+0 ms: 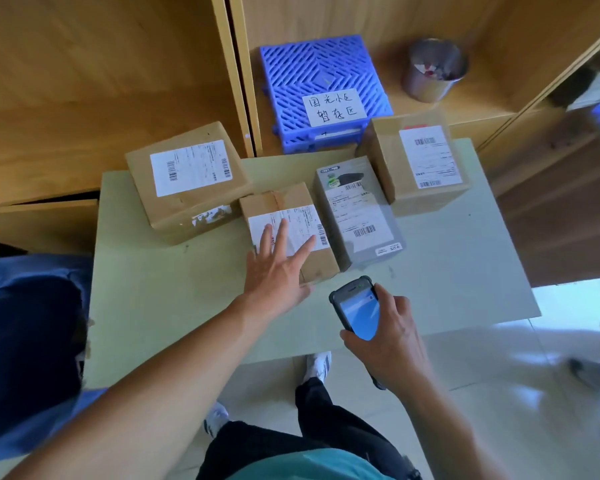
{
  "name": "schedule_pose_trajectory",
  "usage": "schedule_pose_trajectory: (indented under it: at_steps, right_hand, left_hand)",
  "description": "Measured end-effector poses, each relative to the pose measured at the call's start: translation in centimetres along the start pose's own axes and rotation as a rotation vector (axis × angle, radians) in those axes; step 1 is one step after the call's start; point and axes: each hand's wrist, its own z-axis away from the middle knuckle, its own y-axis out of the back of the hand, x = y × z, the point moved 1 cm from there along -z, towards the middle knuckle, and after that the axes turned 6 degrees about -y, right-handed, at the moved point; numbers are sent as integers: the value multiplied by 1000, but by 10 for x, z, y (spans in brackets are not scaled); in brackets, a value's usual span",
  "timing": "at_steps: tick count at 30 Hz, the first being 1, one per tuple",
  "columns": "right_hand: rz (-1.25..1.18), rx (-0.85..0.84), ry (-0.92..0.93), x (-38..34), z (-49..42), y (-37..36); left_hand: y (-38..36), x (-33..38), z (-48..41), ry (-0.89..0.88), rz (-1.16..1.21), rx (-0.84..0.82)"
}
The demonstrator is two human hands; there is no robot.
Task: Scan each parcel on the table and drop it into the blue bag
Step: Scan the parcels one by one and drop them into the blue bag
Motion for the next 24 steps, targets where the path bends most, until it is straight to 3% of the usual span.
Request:
schedule_pose_trajectory:
  at_steps: [4,9,12,16,24]
  right_hand:
    - [12,-35,32,10,-22,10]
    - [7,-91,62,1,-44,11]
    - [-1,-113,122,-18,-51,3]
    - [18,-147,194,-41,-49,-7]
    - [91,-159,268,-50,-48,-15]
  left_hand:
    - [-19,-5,2,-25,-49,-107]
    - [-13,-25,30,44,24,14]
    - [-10,-28,41,239,77,192]
    - [-20,-20,46,628,219,53]
    - [-33,5,36,753,392,16]
